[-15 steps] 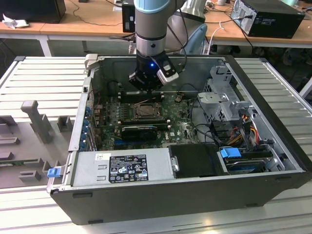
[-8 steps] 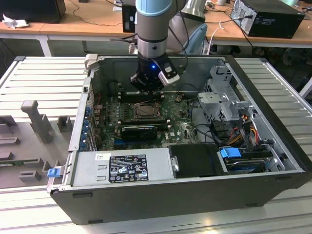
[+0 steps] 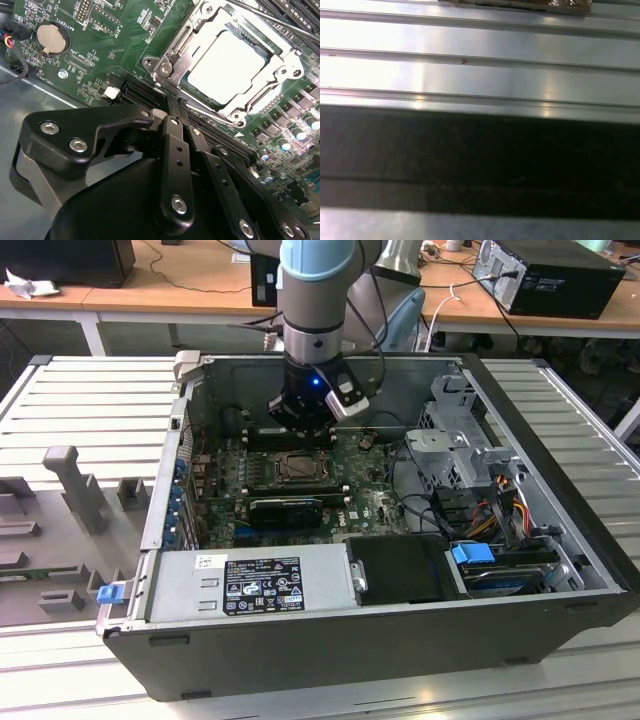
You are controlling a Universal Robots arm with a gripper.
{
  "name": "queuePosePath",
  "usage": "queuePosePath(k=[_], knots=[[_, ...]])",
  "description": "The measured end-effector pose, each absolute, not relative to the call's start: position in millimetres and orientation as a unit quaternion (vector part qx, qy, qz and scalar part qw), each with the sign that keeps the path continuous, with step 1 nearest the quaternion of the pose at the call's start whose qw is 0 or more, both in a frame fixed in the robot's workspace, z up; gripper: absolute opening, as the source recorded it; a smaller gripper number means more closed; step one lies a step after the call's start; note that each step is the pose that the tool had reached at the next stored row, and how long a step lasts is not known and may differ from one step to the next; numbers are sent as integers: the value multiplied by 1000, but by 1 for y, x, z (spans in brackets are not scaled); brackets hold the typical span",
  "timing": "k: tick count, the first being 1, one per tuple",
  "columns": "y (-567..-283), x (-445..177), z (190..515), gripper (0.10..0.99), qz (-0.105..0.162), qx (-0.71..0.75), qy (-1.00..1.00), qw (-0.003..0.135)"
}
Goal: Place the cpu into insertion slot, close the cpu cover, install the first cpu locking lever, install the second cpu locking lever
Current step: 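Install the first cpu locking lever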
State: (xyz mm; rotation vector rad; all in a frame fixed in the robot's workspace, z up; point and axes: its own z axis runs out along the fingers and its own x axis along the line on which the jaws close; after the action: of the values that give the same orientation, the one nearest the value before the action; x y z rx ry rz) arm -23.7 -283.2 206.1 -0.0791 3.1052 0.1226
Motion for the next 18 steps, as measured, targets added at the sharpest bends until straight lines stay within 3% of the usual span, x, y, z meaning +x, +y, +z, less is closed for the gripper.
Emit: queuePosePath(k=[18], knots=[[-284, -23, 203, 106, 37, -26, 999, 16]])
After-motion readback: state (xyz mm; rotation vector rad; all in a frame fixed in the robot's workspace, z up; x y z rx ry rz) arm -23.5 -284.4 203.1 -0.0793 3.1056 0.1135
